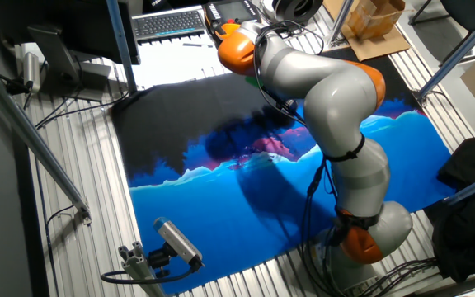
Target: Put the pen into the pen holder
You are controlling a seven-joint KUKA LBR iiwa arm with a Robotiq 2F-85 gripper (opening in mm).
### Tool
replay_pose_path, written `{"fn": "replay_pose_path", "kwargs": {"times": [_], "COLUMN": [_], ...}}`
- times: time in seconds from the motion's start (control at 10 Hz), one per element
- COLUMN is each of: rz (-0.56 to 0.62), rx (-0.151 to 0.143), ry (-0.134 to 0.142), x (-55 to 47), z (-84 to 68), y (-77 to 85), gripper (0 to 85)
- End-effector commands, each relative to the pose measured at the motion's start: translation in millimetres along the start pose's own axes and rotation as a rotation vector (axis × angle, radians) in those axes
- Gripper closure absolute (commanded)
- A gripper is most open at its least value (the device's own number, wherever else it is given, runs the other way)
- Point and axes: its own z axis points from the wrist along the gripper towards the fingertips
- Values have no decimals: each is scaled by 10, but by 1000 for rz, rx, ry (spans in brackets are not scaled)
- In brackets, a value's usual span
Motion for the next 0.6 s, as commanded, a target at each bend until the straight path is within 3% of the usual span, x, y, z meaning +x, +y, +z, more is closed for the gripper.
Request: {"fn": "replay_pose_path", "kwargs": {"times": [0.0, 0.5], "rz": [0, 8], "rx": [0, 13], "ry": [0, 0], "x": [11, 63], "z": [1, 13], "y": [4, 1], "gripper": [850, 850]}}
